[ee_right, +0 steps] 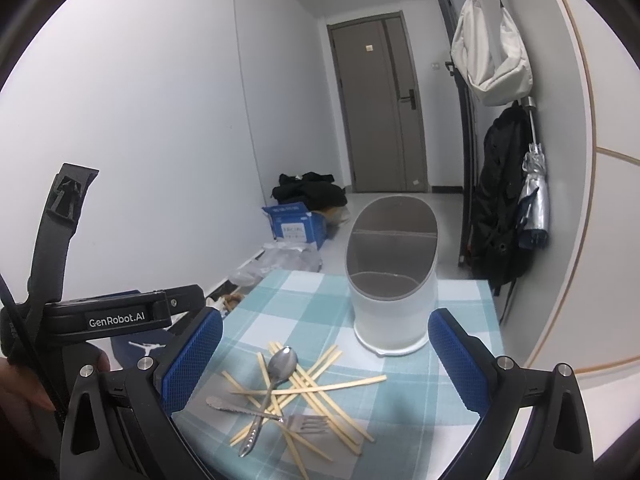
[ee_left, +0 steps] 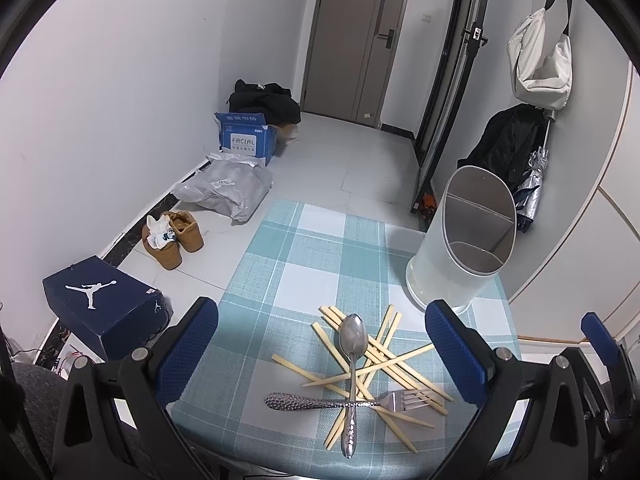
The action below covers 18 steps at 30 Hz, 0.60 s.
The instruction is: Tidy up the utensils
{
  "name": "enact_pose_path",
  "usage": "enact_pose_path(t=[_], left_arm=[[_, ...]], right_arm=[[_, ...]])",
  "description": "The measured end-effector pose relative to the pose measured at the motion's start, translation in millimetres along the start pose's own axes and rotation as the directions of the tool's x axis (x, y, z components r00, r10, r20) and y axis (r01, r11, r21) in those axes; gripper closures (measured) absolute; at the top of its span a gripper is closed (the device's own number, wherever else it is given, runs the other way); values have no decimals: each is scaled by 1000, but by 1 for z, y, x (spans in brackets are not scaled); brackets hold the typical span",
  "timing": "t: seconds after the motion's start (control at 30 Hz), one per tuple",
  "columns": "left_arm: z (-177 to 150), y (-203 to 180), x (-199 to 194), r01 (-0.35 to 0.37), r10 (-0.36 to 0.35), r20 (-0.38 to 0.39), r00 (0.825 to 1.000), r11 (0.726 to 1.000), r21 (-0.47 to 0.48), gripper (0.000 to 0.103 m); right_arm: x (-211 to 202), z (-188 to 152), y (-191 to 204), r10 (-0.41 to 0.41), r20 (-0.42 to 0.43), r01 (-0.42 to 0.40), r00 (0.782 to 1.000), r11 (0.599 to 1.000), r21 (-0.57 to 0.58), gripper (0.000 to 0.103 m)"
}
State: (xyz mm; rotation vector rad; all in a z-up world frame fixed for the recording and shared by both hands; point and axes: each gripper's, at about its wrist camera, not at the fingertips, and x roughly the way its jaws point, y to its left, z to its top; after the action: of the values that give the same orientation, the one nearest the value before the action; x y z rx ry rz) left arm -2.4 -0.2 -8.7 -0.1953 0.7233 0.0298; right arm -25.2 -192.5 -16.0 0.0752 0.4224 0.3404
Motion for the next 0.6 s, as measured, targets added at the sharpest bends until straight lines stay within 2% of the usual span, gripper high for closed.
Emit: enact_pose_path(t=[0.37, 0.5, 0.6], left_arm=[[1, 0, 3, 11, -11, -13, 1000, 1000, -18, 1], [2, 0, 5, 17, -17, -22, 1000, 1000, -26, 1], [4, 3, 9, 16, -17, -37, 999, 999, -38, 1]], right_arm=[[6, -1, -4, 24, -37, -23, 999, 999, 25, 0], [16, -4, -8, 67, -88, -62, 994, 996, 63, 0], [26, -11, -15, 131, -139, -114, 982, 986, 123, 0]])
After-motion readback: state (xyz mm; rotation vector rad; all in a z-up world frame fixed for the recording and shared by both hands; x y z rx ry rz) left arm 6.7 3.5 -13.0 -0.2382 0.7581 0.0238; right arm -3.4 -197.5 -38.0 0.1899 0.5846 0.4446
